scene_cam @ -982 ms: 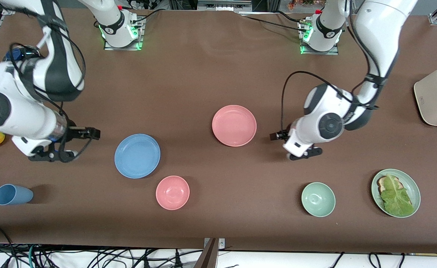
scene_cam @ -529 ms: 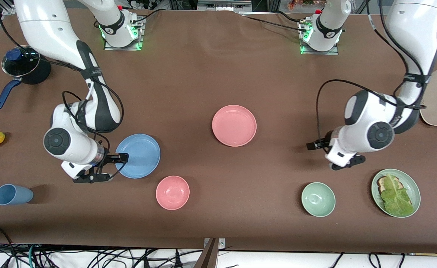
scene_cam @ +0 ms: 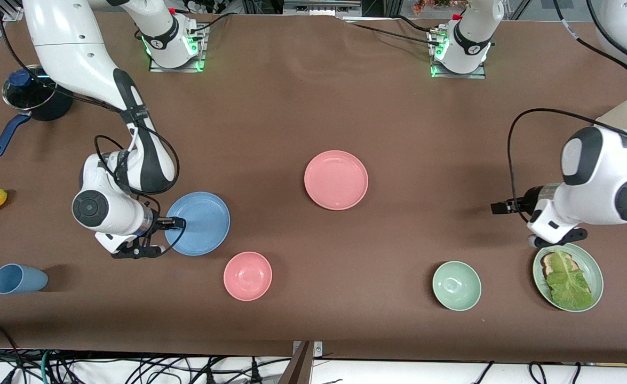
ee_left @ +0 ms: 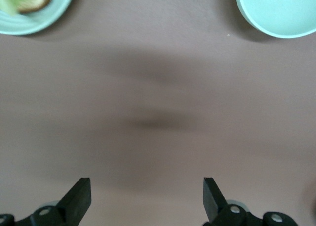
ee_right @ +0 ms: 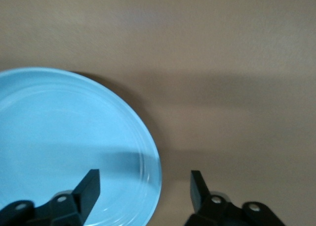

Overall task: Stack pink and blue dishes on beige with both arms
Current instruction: 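Grasp the blue plate rim with the right gripper while the left gripper retracts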

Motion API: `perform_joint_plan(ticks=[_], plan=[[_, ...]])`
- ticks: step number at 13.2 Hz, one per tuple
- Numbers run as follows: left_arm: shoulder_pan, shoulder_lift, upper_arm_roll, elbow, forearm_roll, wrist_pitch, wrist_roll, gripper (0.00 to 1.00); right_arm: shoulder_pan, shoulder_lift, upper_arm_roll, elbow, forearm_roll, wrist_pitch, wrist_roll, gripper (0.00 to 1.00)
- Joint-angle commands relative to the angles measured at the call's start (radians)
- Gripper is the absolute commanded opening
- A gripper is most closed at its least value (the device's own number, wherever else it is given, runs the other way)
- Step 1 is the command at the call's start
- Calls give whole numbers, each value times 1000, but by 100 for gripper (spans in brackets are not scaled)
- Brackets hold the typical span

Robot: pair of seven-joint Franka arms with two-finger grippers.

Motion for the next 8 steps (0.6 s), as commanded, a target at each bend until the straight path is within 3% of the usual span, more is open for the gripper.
perform_joint_plan(ticks=[1,5,8], plan=[[-16,-83,41,-1,19,-68,85,100,-9,4,7,-86,19,112,-29,80],[-223,-270,271,-31,-68,-160,93,100,-9,4,11,-107,25,143,-32,76],[-297,-394,303,-57,-102,-194,93,100,-9,4,24,-107,39,143,-32,69]])
